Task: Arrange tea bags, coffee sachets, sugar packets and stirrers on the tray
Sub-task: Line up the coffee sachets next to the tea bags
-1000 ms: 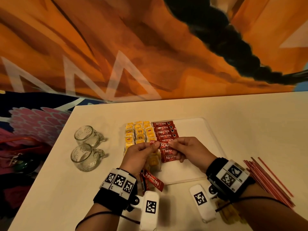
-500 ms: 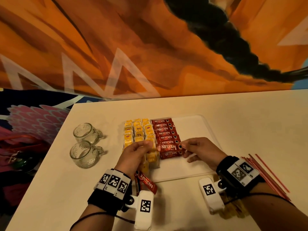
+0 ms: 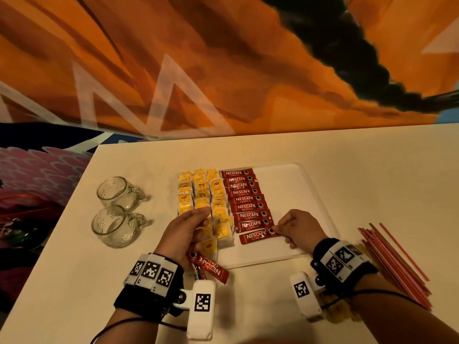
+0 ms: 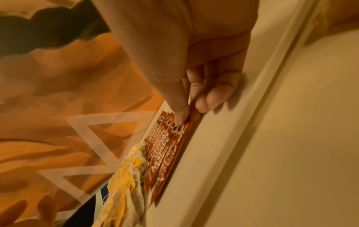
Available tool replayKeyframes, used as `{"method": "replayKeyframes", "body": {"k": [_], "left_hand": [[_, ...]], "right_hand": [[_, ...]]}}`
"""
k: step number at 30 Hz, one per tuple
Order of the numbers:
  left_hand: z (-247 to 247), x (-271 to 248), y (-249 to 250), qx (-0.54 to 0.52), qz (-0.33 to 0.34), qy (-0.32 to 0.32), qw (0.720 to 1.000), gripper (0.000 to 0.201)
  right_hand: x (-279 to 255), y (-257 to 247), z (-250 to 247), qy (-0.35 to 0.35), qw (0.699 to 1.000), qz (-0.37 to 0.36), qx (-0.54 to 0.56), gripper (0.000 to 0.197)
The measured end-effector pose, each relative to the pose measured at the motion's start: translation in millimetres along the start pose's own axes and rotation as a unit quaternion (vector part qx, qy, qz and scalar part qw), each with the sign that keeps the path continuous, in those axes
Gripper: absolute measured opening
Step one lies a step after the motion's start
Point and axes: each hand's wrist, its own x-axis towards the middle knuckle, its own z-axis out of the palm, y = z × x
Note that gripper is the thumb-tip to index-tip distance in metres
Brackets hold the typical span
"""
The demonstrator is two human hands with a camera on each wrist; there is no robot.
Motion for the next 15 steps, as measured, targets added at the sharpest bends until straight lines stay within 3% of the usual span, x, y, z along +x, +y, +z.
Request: {"method": "replayKeyframes", "body": {"k": [3, 6, 8, 11, 13, 15], "left_hand": [[0.6, 3.6, 1.8, -0.006, -0.014, -0.006, 1.0, 0.015], [5.5, 6.4, 5.0, -0.117, -0.027, -0.051, 0.991, 0.01], [10.2, 7.3, 6.3, -0.195, -0.031, -0.089, 0.976, 0.011], [18.8, 7.6, 7.9, -0.227, -0.009, -0.125, 0.966, 0.016], [26.3, 6.3, 10.3, -0.238, -0.001, -0.137, 0.962, 0.017], [34.4, 5.2, 12.4, -0.252, 0.002, -0.146, 0.957, 0.017]], "right_hand": [[2.2, 1.4, 3.4, 0.01, 1.0, -0.006, -0.003, 0.025], [3.4, 1.6, 4.2, 0.011, 1.0, -0.012, -0.018, 0.029], [3.5, -1.3, 1.6, 0.025, 0.996, -0.039, -0.072, 0.029], [-1.0, -19.7, -3.3, 0.035, 0.985, -0.113, -0.122, 0.025], [-11.0, -41.4, -0.9, -0.046, 0.985, -0.147, -0.077, 0.025], [-24.8, -58.9, 9.3, -0.201, 0.97, -0.131, -0.044, 0.031]]}}
